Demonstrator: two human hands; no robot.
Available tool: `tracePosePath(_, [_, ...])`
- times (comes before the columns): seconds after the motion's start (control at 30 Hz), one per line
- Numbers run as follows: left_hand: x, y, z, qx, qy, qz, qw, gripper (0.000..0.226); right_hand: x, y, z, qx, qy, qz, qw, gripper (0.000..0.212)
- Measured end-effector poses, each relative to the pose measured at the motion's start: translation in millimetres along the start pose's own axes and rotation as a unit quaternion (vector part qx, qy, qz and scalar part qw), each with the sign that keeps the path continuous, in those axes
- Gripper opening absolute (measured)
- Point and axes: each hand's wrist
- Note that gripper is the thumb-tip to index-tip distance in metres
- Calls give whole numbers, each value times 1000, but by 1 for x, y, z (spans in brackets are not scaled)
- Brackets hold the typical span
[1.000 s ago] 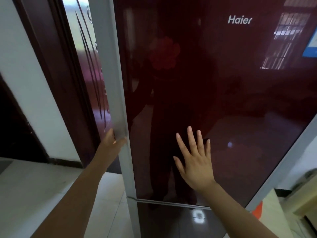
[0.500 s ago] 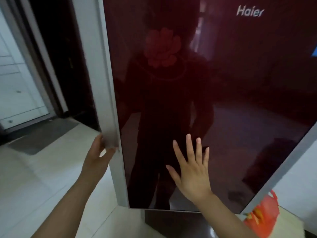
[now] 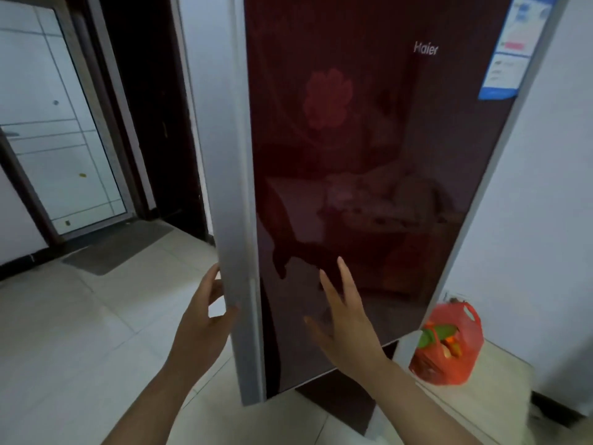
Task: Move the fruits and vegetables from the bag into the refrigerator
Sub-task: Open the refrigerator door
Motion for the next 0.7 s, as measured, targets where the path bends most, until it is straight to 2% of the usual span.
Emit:
tracePosePath(0.23, [-19,28,-105,0,-68,22,997,72,54,-33,-95,-21,-38,8,999,70])
tracePosePath(0.4, [-40,59,-159,-33,-125,-6,992,60,97,-43,-152,-63,-51,9,997,71])
tracePosePath(0.57, [-64,72,-189,-32,-222,-26,974,37,123,-37,-195,-68,-61,-7,996,75])
tracePosePath(0.7, [-90,74,-206,-37,-275,-15,961,41,147,-24,-227,-104,-57,-31,992,77])
Point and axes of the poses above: each hand's wrist, its own z-axis towards the middle knuckle, its own x-axis out of the back of the hand, y = z × x, and after that the axes turned 1 degree about -x, right-handed
